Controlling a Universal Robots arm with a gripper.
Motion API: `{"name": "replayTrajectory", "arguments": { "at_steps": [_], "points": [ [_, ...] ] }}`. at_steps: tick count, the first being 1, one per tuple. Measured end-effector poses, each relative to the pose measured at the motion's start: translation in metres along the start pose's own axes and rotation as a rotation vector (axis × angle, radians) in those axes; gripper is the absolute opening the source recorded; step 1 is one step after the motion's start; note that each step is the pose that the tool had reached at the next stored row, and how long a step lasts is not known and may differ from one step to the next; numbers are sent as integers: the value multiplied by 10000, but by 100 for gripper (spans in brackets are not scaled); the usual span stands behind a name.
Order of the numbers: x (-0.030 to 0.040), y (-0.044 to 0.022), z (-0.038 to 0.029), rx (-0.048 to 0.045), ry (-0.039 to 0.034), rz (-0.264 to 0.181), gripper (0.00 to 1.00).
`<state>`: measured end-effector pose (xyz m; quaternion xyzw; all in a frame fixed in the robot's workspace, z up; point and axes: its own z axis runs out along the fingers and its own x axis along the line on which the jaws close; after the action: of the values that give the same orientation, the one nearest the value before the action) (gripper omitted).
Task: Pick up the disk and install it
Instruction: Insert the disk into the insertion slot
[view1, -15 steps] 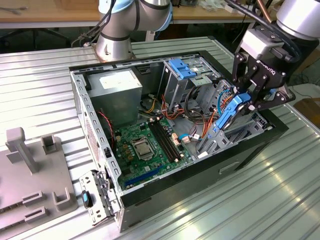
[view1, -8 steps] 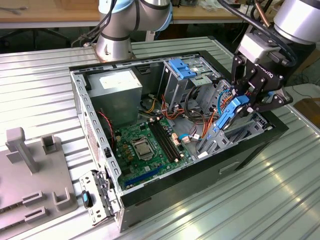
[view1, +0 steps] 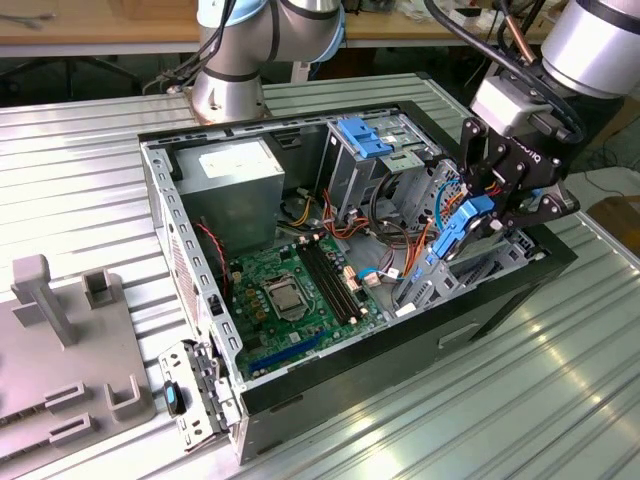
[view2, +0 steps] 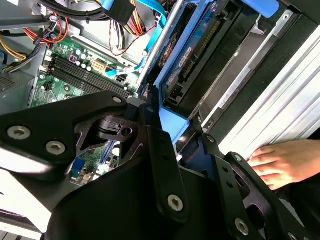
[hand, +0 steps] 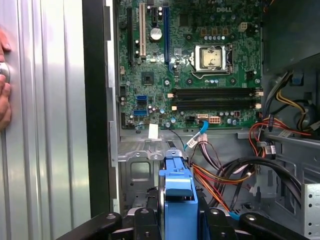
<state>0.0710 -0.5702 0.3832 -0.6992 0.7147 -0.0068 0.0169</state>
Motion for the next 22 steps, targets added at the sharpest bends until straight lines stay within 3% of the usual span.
{"name": "replayTrajectory", "arguments": {
  "at_steps": [22],
  "points": [
    [5,7,237,-42,3,1,37]
  ]
}}
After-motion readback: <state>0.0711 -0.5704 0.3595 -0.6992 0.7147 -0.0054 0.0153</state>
